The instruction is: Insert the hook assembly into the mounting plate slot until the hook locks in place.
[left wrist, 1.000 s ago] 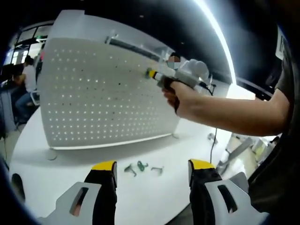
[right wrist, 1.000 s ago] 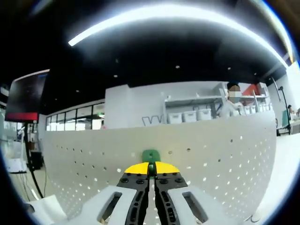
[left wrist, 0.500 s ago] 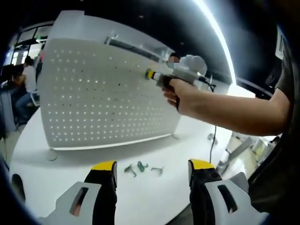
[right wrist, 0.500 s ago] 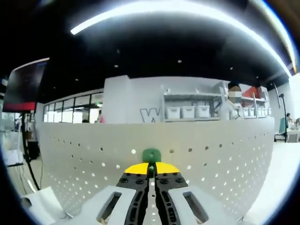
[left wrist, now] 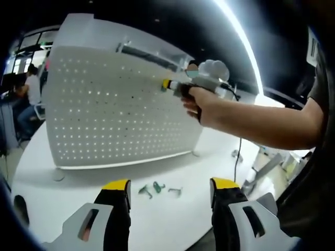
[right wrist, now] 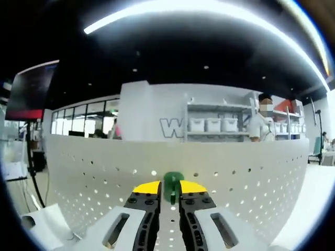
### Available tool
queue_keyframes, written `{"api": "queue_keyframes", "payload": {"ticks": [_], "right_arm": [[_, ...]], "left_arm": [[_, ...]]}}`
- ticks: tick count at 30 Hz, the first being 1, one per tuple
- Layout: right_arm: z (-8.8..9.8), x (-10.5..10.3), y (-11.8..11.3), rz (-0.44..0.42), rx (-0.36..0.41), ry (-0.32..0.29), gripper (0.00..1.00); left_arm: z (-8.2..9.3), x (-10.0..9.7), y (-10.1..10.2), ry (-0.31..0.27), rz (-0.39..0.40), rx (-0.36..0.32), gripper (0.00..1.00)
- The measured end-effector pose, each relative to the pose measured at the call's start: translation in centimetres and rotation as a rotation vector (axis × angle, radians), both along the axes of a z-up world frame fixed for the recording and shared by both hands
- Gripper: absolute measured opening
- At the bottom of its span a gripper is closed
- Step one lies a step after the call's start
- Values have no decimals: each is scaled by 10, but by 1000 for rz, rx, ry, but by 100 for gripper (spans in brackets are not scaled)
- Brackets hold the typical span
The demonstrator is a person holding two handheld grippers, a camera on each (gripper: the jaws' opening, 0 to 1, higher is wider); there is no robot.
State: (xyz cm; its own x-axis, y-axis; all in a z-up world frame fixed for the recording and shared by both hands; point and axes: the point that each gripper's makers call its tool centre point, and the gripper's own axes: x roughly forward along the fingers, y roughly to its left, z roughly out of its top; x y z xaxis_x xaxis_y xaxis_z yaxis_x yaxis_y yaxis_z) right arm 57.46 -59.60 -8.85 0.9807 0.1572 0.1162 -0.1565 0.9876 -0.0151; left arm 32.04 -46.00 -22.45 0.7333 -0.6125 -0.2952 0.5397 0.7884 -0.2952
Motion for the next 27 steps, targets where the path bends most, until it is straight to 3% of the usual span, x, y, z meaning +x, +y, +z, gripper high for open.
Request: {"api": "queue_keyframes", "payload": {"ticks": [9,16,20,27], "right_arm": [[30,-7,0,11,-48,-48,17],[53,-25,-4,40,-60,-86,17],[53,-38,-5,64,-69,-81,17],[34,-73,-14,72,-86,-50,18]], "left_arm": [[3,-4,-2,-13,-7,4,63],[3,-8,-4,-17,-14,8,63],[2,-10,-5,-15,-15,10,63],[2,-12,-1,-19,-9,17,64]]}}
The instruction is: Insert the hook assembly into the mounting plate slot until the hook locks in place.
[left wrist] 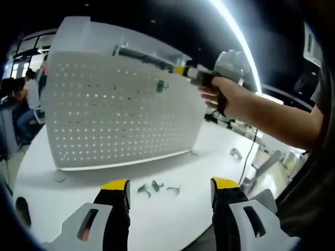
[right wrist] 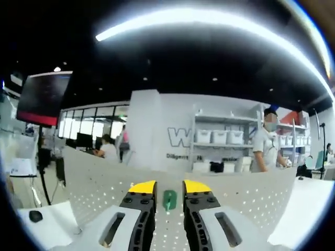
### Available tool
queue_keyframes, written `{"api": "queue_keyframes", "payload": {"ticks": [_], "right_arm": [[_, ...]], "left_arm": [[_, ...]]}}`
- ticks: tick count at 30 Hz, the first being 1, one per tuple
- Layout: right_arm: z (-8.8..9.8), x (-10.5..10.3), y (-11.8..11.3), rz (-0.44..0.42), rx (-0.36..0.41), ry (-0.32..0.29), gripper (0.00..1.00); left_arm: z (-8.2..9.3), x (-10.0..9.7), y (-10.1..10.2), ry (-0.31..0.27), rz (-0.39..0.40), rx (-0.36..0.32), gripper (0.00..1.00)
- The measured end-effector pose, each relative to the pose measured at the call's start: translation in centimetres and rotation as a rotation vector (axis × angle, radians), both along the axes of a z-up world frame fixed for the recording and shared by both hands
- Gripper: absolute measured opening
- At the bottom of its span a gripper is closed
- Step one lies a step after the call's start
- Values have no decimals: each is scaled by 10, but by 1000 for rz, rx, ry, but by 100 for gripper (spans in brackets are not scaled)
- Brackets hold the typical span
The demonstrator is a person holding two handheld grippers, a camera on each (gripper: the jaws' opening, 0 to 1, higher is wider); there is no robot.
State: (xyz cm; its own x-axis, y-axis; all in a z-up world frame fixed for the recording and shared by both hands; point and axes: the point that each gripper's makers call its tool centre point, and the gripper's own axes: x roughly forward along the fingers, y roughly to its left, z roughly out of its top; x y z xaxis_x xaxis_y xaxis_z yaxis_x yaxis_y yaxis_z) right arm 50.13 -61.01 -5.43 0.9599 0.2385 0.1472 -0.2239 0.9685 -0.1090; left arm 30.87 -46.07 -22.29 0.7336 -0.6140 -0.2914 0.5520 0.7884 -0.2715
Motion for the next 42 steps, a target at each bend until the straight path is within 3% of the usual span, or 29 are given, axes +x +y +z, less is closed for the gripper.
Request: {"api": "queue_keyframes", "payload": {"ticks": [8,10,15,28,42], "right_arm": [[-36,-38,4,48,-87,57,18],[-47,-49,8,70,-151,74,17],[-79,-76,17,122,-216,129,18],[-147,-130,7,159,-246,286,18],[-188,-168,-7,171,-230,403,21]], "left_arm": [[1,-1,2,-5,4,9,65],[1,-2,2,-6,5,10,65],[-1,-3,3,0,6,16,65],[-4,-6,4,4,8,26,65],[-9,-10,4,16,8,33,65]]}}
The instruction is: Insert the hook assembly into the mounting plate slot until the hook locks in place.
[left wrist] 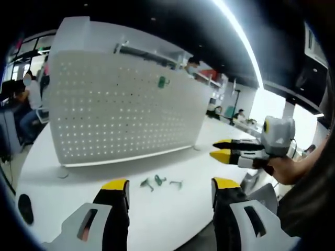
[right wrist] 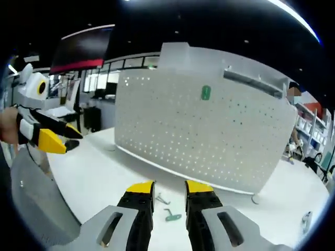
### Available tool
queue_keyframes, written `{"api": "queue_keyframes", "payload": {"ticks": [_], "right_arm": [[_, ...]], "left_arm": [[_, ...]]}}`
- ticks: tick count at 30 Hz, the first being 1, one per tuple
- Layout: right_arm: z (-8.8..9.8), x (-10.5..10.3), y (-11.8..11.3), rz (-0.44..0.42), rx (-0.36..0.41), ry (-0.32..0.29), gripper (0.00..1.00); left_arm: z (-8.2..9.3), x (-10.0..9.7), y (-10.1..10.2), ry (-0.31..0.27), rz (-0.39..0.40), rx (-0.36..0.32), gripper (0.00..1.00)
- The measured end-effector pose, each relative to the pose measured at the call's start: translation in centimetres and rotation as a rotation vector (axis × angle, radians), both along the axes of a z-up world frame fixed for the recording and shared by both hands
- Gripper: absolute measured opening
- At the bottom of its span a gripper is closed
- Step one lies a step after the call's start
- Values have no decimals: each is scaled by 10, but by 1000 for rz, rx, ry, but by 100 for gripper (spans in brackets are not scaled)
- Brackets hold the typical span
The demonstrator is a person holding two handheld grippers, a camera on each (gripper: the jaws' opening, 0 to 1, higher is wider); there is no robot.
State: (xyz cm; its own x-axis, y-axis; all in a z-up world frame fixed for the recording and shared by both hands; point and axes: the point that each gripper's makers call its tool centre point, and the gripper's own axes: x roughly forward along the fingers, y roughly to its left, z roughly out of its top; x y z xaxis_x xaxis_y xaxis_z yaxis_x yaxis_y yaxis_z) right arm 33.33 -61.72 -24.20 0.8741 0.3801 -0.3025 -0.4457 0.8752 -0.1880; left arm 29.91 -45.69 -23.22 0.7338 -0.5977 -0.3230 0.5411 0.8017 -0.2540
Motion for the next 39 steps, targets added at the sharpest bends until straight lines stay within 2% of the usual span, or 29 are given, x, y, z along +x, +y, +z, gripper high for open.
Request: {"api": "queue_keyframes", "payload": {"ticks": [8,15,21,30,39], "right_arm": [[-15,-15,0,22,-21,43,21],[-31,-22,8,45,-24,85,22],[-39,-24,21,102,-24,118,22],[-64,-11,38,182,-36,198,23],[-91,7,58,231,-68,238,22]], "left_arm": [[-4,-1,0,10,4,0,64],[-10,-1,4,23,11,5,64],[-14,-1,6,37,16,8,64],[-19,2,8,54,15,12,64],[-25,8,15,75,23,18,64]]}}
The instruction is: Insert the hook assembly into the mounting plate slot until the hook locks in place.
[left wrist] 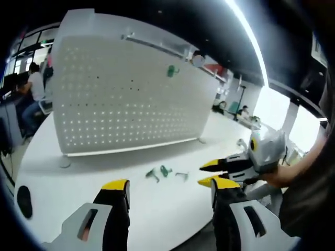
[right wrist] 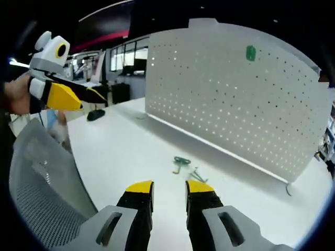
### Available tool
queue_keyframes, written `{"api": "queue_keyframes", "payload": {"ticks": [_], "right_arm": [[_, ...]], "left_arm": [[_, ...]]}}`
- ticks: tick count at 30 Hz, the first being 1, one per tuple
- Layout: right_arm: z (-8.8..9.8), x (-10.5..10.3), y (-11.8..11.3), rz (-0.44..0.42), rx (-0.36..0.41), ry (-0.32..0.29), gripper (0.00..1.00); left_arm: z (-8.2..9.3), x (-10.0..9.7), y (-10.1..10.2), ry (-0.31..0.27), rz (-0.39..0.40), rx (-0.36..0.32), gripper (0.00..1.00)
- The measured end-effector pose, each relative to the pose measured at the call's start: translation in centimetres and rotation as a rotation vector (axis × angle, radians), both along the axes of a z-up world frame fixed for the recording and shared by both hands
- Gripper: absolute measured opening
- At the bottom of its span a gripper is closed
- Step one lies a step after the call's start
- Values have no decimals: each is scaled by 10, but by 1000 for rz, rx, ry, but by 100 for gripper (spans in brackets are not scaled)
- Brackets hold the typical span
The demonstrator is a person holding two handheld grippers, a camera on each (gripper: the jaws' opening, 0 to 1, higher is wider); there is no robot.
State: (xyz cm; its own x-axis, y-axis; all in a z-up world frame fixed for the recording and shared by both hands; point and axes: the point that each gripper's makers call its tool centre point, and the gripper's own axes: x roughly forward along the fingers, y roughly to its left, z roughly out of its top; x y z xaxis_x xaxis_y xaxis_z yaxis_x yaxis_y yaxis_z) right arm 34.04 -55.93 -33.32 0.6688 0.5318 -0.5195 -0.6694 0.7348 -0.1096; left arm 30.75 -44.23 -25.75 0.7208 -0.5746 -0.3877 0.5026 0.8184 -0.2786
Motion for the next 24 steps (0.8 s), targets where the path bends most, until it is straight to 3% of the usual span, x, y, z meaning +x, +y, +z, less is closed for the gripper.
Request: {"api": "queue_keyframes", "payload": {"ticks": [13,20,24], "right_arm": [[-29,30,27,17,-6,42,22],[-58,51,35,6,-31,96,22],[-63,57,39,-4,-24,123,22]], "left_arm": [[-10,6,0,29,-3,6,64],[-10,11,6,34,8,7,64],[-12,13,8,41,14,9,64]]}}
